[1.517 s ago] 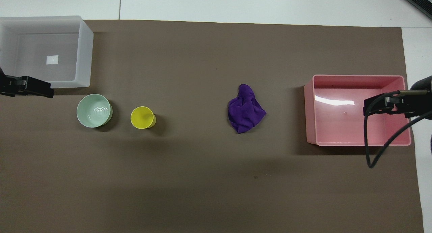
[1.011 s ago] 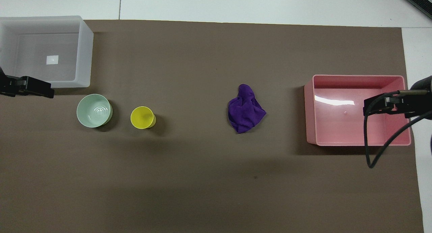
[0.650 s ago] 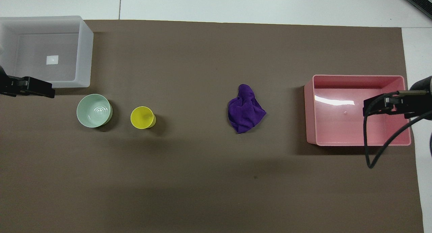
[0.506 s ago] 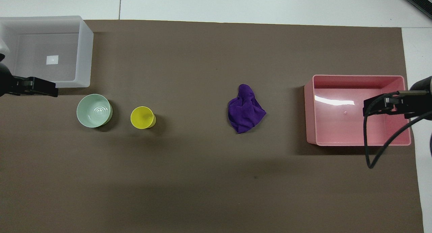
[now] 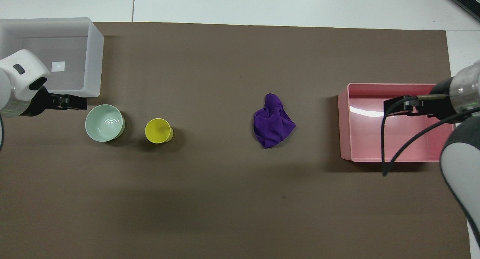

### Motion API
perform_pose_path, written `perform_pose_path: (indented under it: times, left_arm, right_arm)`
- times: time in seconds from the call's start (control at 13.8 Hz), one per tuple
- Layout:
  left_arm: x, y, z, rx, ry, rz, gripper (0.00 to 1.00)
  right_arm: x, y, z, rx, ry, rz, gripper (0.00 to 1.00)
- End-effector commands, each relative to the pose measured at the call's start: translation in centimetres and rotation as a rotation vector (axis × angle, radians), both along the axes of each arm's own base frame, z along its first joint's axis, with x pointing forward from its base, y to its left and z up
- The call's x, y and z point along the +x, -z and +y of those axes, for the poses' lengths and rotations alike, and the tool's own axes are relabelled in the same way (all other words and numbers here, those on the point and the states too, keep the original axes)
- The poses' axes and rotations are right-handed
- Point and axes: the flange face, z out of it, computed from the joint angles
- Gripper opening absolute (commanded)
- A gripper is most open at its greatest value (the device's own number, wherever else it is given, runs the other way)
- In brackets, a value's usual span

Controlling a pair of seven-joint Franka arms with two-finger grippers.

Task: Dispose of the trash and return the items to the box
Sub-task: 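Reach the left gripper to the green bowl while the right gripper reaches the cloth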

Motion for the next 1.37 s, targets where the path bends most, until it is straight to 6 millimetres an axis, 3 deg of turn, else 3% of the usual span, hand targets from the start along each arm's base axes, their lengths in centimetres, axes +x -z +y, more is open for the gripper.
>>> perform_pose_path:
  times: [0.0,0.22,0.43,0.65,0.94,1.01,1.08,1.16,1.3]
  left_arm:
    - [-0.1,3.4,0.7,0.015,-0.018,-0.032,1.0]
    - [0.7,8.1,1.6,0.015,-0.031,-0.07,1.0]
    - [0.8,11.6,2.0,0.016,-0.035,-0.083,1.0]
    - [0.9,14.4,2.2,0.017,-0.029,-0.072,1.0]
    - [0.3,17.5,2.2,0.017,-0.03,-0.06,0.97]
    - [0.3,17.5,2.2,0.017,-0.031,-0.052,0.65]
    - [0.2,17.5,2.1,0.017,-0.028,-0.049,0.24]
    - [0.2,17.5,2.1,0.017,-0.028,-0.047,0.0]
    - [0.2,17.0,2.2,0.017,-0.03,-0.049,0.0]
  right_arm:
    - [1.7,4.4,5.4,0.018,-0.001,-0.026,1.0]
    - [3.7,8.8,10.2,0.026,-0.011,-0.048,1.0]
    - [5.1,12.6,12.9,0.038,0.003,-0.084,1.0]
    - [6.2,19.2,16.8,0.046,-0.041,-0.092,1.0]
    - [5.4,26.9,19.4,0.05,-0.082,-0.092,1.0]
    - [5.2,28.5,20.6,0.052,-0.103,-0.096,1.0]
    - [5.1,29.2,20.9,0.054,-0.107,-0.094,1.0]
    - [4.7,29.8,20.9,0.049,-0.113,-0.083,1.0]
    - [3.9,30.6,20.6,0.04,-0.124,-0.061,1.0]
